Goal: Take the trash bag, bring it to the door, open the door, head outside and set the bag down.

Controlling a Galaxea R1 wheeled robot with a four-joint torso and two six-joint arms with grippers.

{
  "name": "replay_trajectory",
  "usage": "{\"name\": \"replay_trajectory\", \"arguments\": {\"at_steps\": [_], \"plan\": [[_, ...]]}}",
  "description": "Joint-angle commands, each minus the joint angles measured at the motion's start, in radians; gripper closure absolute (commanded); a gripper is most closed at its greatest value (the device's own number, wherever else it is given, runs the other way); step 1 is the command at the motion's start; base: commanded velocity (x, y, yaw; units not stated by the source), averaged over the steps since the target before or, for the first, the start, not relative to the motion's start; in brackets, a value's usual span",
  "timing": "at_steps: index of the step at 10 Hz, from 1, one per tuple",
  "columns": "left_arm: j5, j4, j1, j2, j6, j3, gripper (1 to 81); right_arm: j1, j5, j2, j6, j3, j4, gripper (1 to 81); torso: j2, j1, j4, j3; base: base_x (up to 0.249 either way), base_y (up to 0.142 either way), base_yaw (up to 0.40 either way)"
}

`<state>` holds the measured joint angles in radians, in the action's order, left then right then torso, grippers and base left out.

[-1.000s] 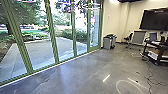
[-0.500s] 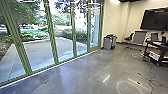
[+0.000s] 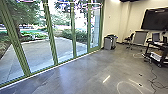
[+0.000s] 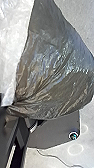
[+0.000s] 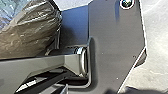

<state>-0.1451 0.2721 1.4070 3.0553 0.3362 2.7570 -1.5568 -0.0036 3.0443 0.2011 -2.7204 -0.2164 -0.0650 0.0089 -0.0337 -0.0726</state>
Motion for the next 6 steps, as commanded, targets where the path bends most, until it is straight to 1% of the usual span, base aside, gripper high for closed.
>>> {"name": "replay_trajectory", "arguments": {"at_steps": [1,3,6], "plan": [[-0.064,-0.001,-0.064,-0.004,0.001,0.000,81.1,0.046,-0.062,0.003,0.000,0.001,-0.001,1.0,0.000,0.000,0.000,0.000,0.115,0.000,0.000],[-0.065,-0.001,-0.064,-0.004,0.001,0.000,81.1,0.048,-0.062,0.003,0.000,0.001,0.000,1.0,0.000,0.000,0.000,0.000,0.116,0.000,0.000],[-0.064,-0.001,-0.064,-0.004,0.001,0.000,81.1,0.050,-0.064,0.003,0.000,0.001,0.002,1.0,0.000,-0.001,0.000,0.000,0.123,-0.069,0.000]]}}
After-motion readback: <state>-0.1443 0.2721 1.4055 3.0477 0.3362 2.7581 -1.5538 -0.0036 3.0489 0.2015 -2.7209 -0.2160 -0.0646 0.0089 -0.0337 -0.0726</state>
